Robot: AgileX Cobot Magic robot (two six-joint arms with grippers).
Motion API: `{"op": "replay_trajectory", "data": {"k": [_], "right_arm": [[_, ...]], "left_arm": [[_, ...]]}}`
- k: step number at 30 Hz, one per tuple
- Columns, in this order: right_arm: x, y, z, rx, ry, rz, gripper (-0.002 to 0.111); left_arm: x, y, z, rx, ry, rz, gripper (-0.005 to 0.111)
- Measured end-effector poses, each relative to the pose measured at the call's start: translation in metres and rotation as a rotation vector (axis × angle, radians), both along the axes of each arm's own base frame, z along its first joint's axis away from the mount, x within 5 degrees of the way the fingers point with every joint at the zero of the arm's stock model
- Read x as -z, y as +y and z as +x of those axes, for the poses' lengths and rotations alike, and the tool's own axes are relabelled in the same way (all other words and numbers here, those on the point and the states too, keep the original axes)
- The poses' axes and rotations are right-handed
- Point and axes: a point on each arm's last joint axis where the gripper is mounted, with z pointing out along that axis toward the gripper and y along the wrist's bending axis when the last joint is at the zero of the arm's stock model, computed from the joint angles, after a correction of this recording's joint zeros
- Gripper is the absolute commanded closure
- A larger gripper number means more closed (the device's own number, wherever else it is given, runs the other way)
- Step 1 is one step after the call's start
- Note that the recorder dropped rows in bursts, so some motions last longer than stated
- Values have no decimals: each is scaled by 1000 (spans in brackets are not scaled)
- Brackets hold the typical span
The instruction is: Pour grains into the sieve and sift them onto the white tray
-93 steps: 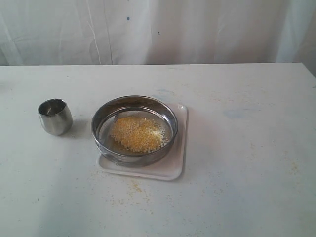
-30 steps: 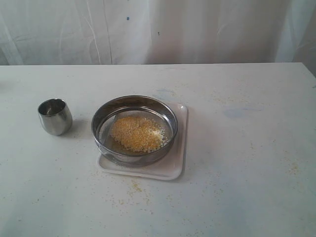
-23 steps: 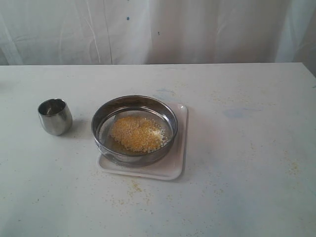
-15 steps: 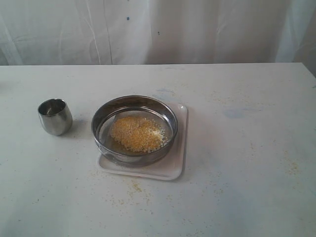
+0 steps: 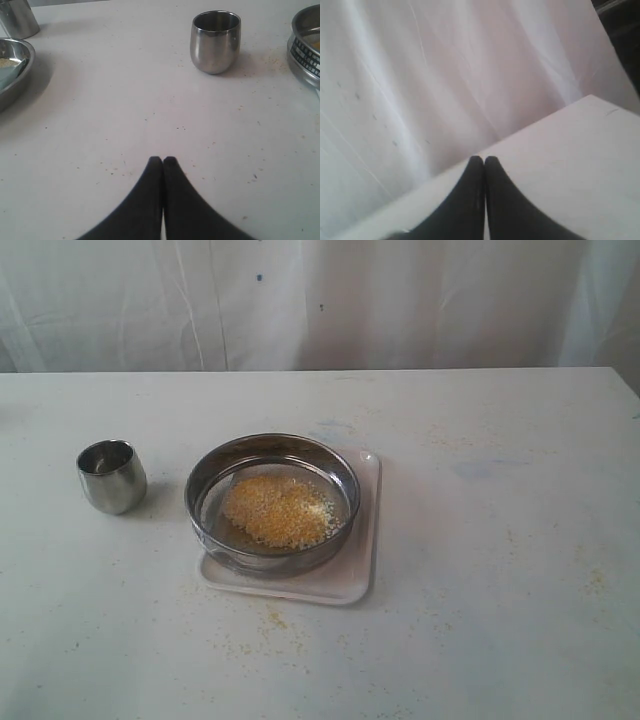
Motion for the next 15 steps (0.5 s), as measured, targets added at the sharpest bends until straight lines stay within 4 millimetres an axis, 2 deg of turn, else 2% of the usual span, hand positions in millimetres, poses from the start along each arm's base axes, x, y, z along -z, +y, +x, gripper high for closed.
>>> {"op": "replay_trajectory", "data": {"k": [4,6,8,9,11,12,13,15], "right_arm": [[-11,-4,-2,-36,-145,454,108],[-27,-9,-8,-65,-358,625,108],[-51,-16,-22,-107,-643,698,108],[-72,-19,-37,-141,-836,708,108],[-106,-19,-54,-193,-1030,675,108],[-133,-15,-64,-239,-1108,602,108],[-151,-10,-69,-268,-1127,530,108],[-194,10,-68,-317,-1074,240,108]], "left_arm": [[0,0,0,0,0,0,107],[0,0,0,0,0,0,107],[0,0,0,0,0,0,107],[0,0,0,0,0,0,107],[0,0,0,0,1,0,107],[0,0,0,0,1,0,107],[0,0,0,0,2,0,107],[0,0,0,0,2,0,107]]}}
